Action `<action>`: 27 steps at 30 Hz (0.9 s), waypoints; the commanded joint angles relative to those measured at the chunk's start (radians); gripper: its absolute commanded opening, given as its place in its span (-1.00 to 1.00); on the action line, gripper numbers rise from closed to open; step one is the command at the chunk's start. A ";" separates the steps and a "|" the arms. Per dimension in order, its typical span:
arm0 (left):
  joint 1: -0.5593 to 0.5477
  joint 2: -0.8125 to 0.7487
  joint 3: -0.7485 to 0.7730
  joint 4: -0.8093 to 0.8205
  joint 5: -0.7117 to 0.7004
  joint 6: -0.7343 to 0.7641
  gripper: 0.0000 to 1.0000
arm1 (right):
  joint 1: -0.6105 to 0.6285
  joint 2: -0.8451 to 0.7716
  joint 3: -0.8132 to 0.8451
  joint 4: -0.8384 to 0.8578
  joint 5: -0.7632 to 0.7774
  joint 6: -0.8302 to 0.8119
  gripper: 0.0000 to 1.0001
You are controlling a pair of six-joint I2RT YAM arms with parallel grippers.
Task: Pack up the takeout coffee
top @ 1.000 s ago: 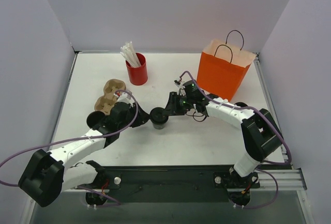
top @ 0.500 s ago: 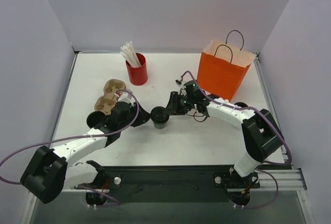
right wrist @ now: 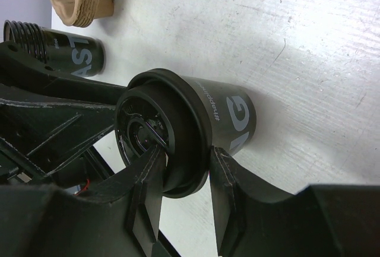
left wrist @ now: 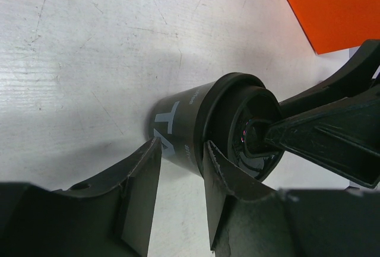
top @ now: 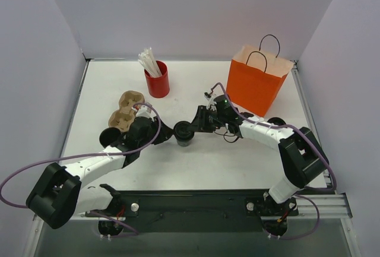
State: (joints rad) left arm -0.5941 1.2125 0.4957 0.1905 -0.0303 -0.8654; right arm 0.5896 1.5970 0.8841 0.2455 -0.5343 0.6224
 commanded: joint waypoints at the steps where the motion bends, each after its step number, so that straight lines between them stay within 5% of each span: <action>1: 0.004 0.075 -0.042 -0.137 -0.089 0.019 -0.15 | 0.003 0.063 -0.045 -0.146 0.062 -0.090 -0.69; 15: 0.125 -0.007 0.150 -0.135 0.185 0.150 -0.01 | 0.003 0.107 0.136 -0.380 -0.038 -0.289 -0.70; 27: 0.172 0.038 0.159 0.007 0.412 0.272 0.03 | 0.004 0.133 0.231 -0.448 -0.096 -0.352 -0.70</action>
State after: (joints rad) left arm -0.4255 1.2312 0.6254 0.1051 0.3019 -0.6407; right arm 0.5838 1.6932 1.0992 -0.0551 -0.6506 0.3378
